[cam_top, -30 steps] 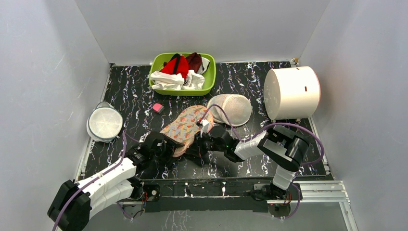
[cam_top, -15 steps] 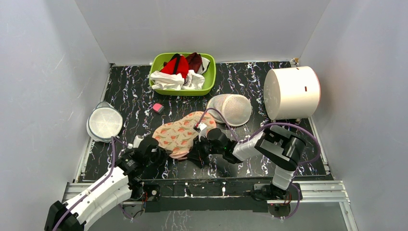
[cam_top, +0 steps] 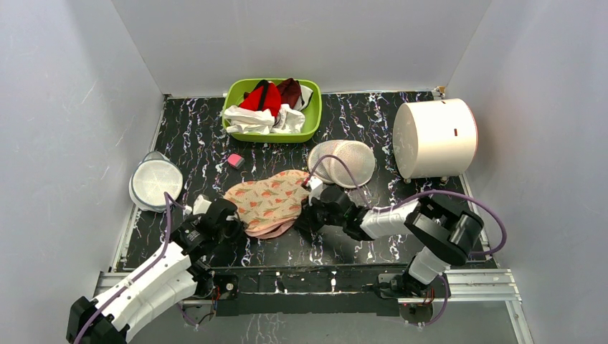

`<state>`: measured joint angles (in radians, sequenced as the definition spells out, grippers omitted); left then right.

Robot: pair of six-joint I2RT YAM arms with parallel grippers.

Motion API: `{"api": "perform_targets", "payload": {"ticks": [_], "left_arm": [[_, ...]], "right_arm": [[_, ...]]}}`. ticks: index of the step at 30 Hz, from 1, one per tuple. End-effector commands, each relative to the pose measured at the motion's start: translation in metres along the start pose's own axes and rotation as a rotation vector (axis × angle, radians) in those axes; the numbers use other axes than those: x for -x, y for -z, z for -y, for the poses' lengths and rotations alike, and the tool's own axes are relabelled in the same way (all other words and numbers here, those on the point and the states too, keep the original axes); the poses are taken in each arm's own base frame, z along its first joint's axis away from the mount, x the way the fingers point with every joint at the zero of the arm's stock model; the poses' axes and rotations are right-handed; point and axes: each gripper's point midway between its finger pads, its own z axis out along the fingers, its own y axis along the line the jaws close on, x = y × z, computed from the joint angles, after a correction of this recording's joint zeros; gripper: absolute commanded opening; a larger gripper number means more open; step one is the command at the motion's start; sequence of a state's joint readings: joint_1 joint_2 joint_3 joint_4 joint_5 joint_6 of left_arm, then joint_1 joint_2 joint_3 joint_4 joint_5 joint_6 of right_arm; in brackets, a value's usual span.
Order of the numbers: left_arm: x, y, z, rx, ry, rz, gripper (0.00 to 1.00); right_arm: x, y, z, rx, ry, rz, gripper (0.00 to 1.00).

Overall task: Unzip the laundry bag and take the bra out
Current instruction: Unzip the laundry bag at the center of the board.

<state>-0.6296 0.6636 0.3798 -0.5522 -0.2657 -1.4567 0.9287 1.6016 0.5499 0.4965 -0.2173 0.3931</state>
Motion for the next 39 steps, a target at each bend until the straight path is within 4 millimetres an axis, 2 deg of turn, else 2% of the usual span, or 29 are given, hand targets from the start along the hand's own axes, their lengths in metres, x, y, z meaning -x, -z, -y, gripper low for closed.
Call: {"api": "perform_targets", "payload": {"ticks": [1, 8, 13, 16, 18, 21, 22, 25, 27, 30, 33, 39], "left_arm": [[0.032, 0.001, -0.027, 0.141, -0.113, 0.149, 0.0], [0.05, 0.006, -0.035, 0.229, -0.197, 0.202, 0.0], [0.055, 0.007, -0.026, 0.228, -0.28, 0.198, 0.0], [0.056, 0.006, -0.019, 0.234, -0.35, 0.182, 0.17], [0.056, 0.008, -0.016, 0.26, -0.382, 0.162, 0.34], [0.052, 0.011, -0.011, 0.261, -0.414, 0.127, 0.66], [0.051, 0.011, -0.008, 0.249, -0.422, 0.115, 0.74], [0.047, 0.017, -0.005, 0.232, -0.426, 0.09, 0.9], [0.046, 0.022, -0.001, 0.203, -0.433, 0.078, 0.97], [0.045, 0.032, 0.009, 0.138, -0.44, 0.068, 0.98], [0.042, 0.045, 0.028, 0.027, -0.425, 0.058, 0.99], [0.006, 0.055, 0.073, -0.28, -0.445, -0.092, 0.97]], "right_arm": [[0.001, 0.019, 0.039, -0.12, -0.002, 0.019, 0.0], [0.002, 0.032, 0.048, -0.159, 0.012, 0.019, 0.0], [0.008, 0.028, 0.032, -0.081, -0.019, 0.031, 0.0], [0.013, 0.023, 0.017, 0.0, -0.069, 0.062, 0.0], [0.015, 0.018, 0.011, 0.041, -0.109, 0.075, 0.0], [0.023, 0.011, 0.0, 0.107, -0.15, 0.115, 0.0], [0.023, 0.009, -0.002, 0.125, -0.17, 0.126, 0.0], [0.028, -0.001, -0.008, 0.172, -0.212, 0.133, 0.0], [0.031, -0.004, -0.012, 0.203, -0.227, 0.145, 0.0], [0.037, -0.006, -0.015, 0.215, -0.232, 0.16, 0.0], [0.036, -0.008, -0.013, 0.206, -0.214, 0.148, 0.0], [0.035, -0.004, -0.007, 0.169, -0.193, 0.147, 0.0]]}}
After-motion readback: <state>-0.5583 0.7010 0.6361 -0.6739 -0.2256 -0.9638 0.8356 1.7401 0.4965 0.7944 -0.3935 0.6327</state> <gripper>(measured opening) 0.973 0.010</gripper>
